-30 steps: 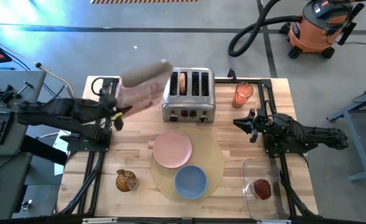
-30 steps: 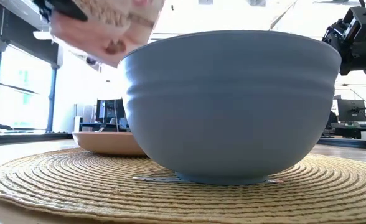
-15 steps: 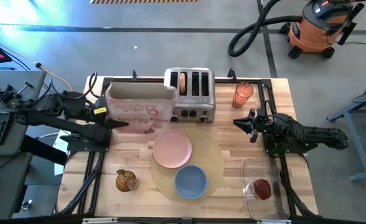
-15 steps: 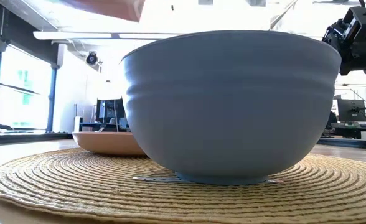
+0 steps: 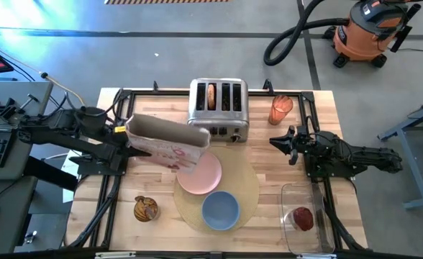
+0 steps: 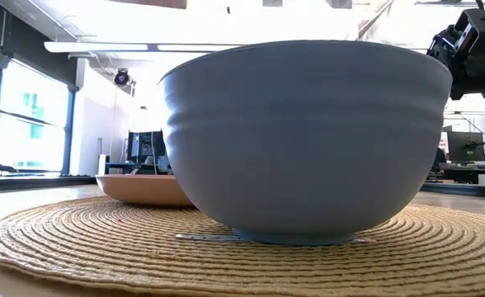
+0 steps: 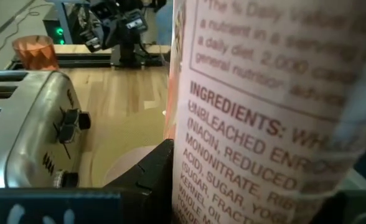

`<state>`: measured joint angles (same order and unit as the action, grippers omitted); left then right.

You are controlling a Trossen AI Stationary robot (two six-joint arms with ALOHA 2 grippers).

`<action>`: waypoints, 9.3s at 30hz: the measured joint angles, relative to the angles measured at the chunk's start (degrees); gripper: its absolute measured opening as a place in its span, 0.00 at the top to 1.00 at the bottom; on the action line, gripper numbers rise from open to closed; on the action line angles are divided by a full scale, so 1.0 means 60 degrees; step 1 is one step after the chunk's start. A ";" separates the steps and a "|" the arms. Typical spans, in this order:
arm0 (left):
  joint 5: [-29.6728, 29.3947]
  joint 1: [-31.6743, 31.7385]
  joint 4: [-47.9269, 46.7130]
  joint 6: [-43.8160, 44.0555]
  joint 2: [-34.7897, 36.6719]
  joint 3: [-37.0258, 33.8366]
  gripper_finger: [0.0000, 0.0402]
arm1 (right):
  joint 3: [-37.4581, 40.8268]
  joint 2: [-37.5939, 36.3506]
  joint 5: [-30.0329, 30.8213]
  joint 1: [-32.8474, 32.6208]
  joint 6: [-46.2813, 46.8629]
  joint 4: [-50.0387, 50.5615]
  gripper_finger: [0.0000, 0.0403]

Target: Arrange a breakfast setting

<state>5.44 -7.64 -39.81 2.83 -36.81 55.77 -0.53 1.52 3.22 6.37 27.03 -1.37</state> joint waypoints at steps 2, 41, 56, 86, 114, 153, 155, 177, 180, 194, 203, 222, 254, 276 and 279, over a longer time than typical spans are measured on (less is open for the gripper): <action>0.0006 -0.0006 0.0006 -0.0264 -0.0130 0.0000 0.70 | 0.0002 0.0000 -0.0002 0.0003 -0.0004 0.0000 0.89; -0.6253 -0.2424 -0.2647 -0.7613 -0.4456 0.3544 0.70 | 0.0001 0.0002 -0.0002 0.0000 -0.0004 0.0002 0.89; -0.6539 -0.3423 -0.2646 -0.8754 -0.5090 0.3544 0.70 | 0.0001 0.0002 -0.0002 0.0000 0.0000 0.0002 0.89; -0.9240 -0.3693 -0.2636 -1.0240 -0.6661 0.3548 0.70 | -0.0001 0.0000 -0.0002 0.0000 0.0000 0.0000 0.89; -1.0558 -0.4167 -0.2605 -1.0919 -0.6876 0.3548 0.70 | 0.0001 0.0001 -0.0001 0.0001 -0.0002 0.0000 0.89; -1.1265 -0.4356 -0.0846 -1.4147 -0.6872 0.3548 0.70 | 0.0001 0.0002 -0.0001 0.0001 -0.0001 0.0000 0.89; -1.1265 -0.4356 -0.0846 -1.4374 -0.6872 0.3548 0.70 | -0.0001 0.0001 0.0001 0.0000 -0.0002 0.0000 0.89; -1.1683 -0.4879 -0.0340 -1.4750 -0.6868 0.3544 0.70 | 0.0001 0.0004 -0.0002 0.0001 -0.0001 0.0000 0.89; -1.1680 -0.4884 -0.0343 -1.4750 -0.6868 0.3544 0.71 | 0.0002 0.0000 -0.0002 0.0003 0.0000 0.0000 0.89; -1.1676 -0.5014 -0.0387 -1.4763 -0.6868 0.3544 0.71 | 0.0002 0.0000 -0.0002 0.0000 0.0000 0.0000 0.89; -1.1675 -0.4954 -0.0387 -1.4760 -0.6868 0.3544 0.71 | 0.0002 0.0000 -0.0001 0.0002 0.0000 0.0002 0.89; -1.0711 -0.4727 -0.0494 -1.3776 -0.6868 0.3544 0.71 | 0.0000 0.0001 0.0000 0.0002 -0.0002 0.0000 0.89; -0.9207 -0.4727 -0.2299 -0.7746 -0.6868 0.3537 0.71 | -0.0001 0.0000 0.0000 0.0000 -0.0004 0.0000 0.89; -0.9137 -0.4131 -0.2276 -0.1802 -0.6868 0.3537 0.71 | -0.0001 0.0001 0.0000 0.0004 -0.0004 0.0000 0.89; -0.9134 -0.3951 -0.2211 -0.1417 -0.6868 0.3537 0.71 | 0.0002 0.0002 -0.0002 0.0004 -0.0002 0.0002 0.89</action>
<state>-49.37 -31.35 -53.08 -5.68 -78.02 76.99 -0.52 1.53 3.20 6.39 27.02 -1.36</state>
